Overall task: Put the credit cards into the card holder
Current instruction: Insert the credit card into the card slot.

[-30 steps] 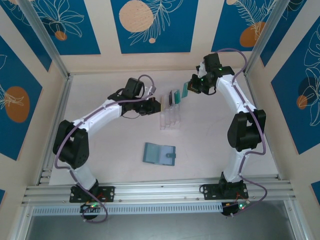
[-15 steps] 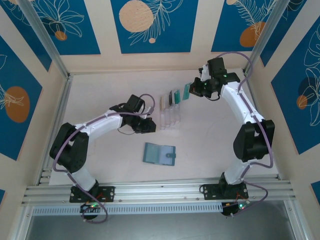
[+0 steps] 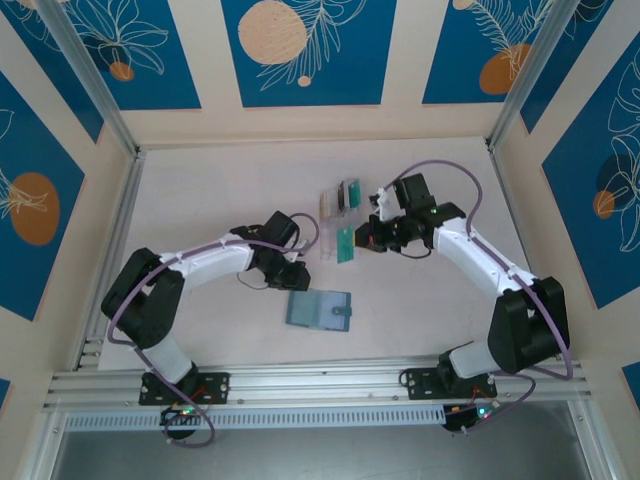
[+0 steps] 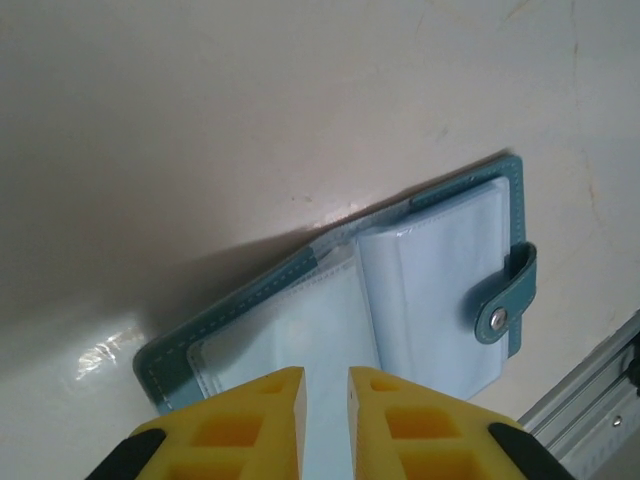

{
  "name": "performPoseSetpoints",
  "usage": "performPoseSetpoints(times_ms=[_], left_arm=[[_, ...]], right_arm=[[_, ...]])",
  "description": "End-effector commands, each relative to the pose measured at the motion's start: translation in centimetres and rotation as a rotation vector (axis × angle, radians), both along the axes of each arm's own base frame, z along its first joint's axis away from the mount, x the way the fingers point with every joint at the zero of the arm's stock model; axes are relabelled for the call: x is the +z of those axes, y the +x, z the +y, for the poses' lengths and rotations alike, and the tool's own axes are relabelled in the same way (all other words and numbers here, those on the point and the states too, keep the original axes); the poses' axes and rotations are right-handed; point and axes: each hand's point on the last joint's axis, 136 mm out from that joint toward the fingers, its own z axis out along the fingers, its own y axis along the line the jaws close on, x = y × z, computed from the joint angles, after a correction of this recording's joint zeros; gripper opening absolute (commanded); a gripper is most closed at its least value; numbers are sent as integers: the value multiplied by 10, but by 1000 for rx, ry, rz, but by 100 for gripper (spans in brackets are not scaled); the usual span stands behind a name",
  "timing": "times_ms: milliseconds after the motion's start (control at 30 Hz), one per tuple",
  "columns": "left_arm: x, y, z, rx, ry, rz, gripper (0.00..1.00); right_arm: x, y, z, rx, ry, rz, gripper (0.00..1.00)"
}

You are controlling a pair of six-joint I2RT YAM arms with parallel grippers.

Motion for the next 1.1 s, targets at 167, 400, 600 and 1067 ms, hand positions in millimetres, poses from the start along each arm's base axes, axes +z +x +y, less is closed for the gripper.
performPoseSetpoints(times_ms=[167,400,600,1067], left_arm=[[-29,-17,17,-7,119,13,17],[-50,-26,31,31,172,39,17],[-58,-29,36,48,189,48,17],[-61,-32,35,62,170,62,16]], right_arm=[[-18,-43,26,93,131,55,0],[-57,-73,38,141,142,148,0],[-76,-82,43,161,173,200,0],[-120,-97,50,186,162,334,0]])
